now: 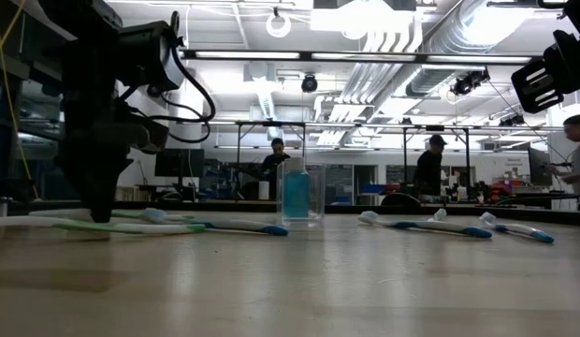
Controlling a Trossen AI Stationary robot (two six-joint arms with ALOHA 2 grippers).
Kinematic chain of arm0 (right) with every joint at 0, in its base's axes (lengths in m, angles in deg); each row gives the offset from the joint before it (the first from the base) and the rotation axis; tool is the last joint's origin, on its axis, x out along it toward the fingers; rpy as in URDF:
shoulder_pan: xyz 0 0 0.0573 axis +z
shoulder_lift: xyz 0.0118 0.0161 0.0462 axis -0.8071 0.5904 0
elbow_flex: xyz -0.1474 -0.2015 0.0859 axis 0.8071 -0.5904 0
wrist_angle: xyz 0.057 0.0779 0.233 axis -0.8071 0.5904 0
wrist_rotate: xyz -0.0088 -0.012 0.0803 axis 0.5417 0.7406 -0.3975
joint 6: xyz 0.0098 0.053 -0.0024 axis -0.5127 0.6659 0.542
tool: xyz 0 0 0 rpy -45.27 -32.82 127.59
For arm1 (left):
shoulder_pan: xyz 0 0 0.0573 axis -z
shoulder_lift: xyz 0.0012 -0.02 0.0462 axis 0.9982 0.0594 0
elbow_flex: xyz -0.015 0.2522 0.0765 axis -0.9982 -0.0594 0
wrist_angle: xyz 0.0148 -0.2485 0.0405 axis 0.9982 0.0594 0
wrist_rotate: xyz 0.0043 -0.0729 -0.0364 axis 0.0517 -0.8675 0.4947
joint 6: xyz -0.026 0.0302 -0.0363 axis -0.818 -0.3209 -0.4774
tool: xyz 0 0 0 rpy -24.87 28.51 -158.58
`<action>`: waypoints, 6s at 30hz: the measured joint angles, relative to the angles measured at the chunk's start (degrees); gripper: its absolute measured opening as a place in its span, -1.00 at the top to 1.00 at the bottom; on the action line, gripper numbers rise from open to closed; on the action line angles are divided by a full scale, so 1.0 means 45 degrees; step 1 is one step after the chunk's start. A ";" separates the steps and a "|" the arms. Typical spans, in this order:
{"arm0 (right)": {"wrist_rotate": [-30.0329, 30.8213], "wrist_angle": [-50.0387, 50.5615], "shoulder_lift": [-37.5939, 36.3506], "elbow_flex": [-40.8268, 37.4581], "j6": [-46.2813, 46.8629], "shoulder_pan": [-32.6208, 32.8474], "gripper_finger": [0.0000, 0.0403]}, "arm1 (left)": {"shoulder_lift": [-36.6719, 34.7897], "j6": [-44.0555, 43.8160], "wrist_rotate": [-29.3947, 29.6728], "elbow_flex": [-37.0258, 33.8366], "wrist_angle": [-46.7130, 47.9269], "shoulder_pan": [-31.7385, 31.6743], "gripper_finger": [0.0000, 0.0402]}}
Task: Pick & Place toothbrushing station
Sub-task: Put the top left green toothbrush into the transparent organizer, then put the bottom green toothbrush into the transparent organizer
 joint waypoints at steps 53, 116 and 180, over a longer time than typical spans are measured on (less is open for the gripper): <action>0.0000 0.0000 0.0000 0.0001 0.0000 0.0001 0.30 | -0.2011 1.2393 0.9599 0.3798 0.1265 0.0329 0.95; 0.0004 0.0000 -0.0005 0.0004 0.0000 0.0001 0.30 | 0.2373 3.5736 0.9739 0.3803 -1.0561 -0.3989 0.95; 0.0000 0.0000 0.0000 0.0005 0.0000 0.0000 0.30 | 0.3570 3.9769 0.9077 0.3803 -1.2750 -0.2911 0.72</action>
